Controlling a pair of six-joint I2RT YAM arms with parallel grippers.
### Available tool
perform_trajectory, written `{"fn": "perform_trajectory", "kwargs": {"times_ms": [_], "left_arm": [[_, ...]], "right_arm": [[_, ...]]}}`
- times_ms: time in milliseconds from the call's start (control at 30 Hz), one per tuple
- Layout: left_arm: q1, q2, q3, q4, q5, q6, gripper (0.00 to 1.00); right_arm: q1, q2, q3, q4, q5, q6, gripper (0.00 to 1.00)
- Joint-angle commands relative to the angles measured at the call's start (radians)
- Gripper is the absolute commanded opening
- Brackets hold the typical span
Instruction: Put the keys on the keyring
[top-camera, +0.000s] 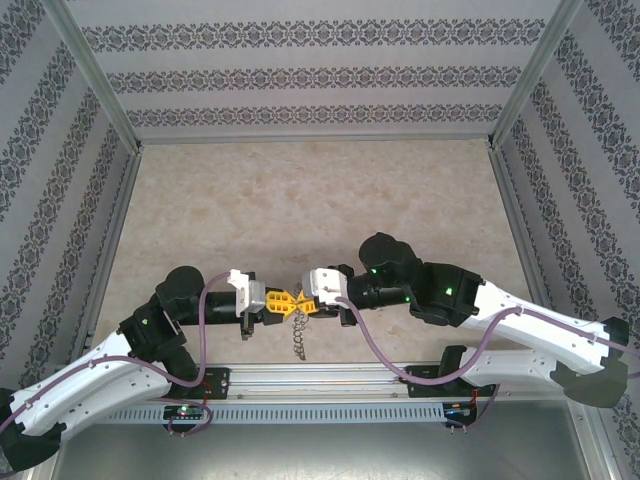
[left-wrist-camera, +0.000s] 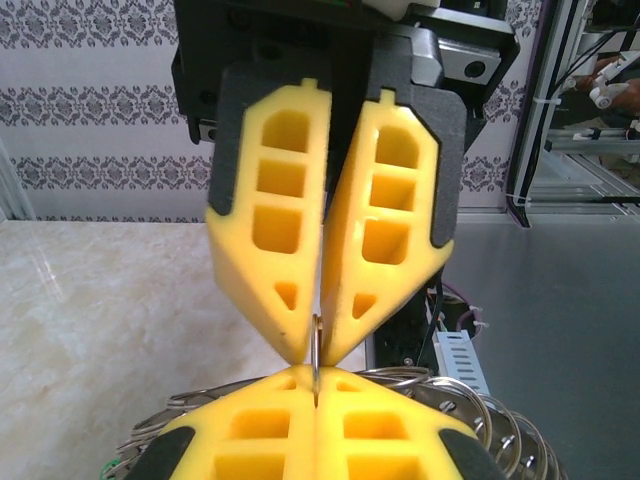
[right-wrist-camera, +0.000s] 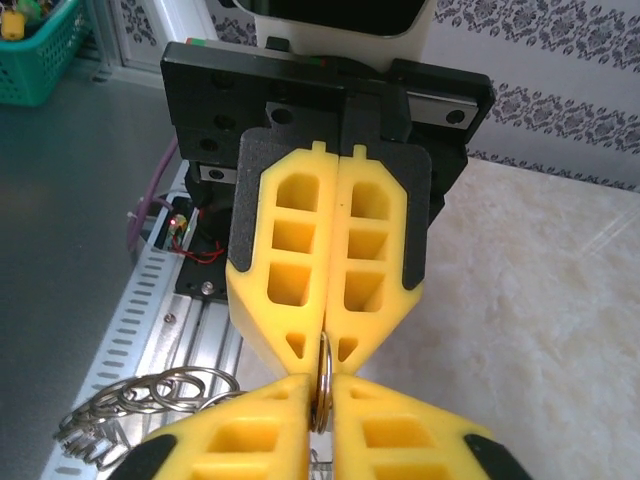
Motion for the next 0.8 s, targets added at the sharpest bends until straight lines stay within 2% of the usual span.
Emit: {"fn": "perform_trajectory", "kwargs": {"times_ms": [0, 200, 433, 767], "left_arm": [[-0.011, -0.024, -0.003, 0.119, 0.039, -0.028, 0.0], [-0.011, -0.046, -0.01, 0.129, 0.029, -0.037, 0.0], [-0.011, -0.039, -0.008, 0.127, 0.034, -0.039, 0.0], [-0.011, -0.015, -0.002, 0.111, 0.046, -0.024, 0.0]], "right_arm": [[-0.005, -0.016, -0.013, 0.028, 0.003, 0.012, 0.11], [-0.005, -0.027, -0.027, 0.042, -0.007, 0.021, 0.14], [-0.006, -0.027, -0.026, 0.055, -0.009, 0.022, 0.06], [-0.008, -0.016, -0.023, 0.079, -0.039, 0.034, 0.11]]}}
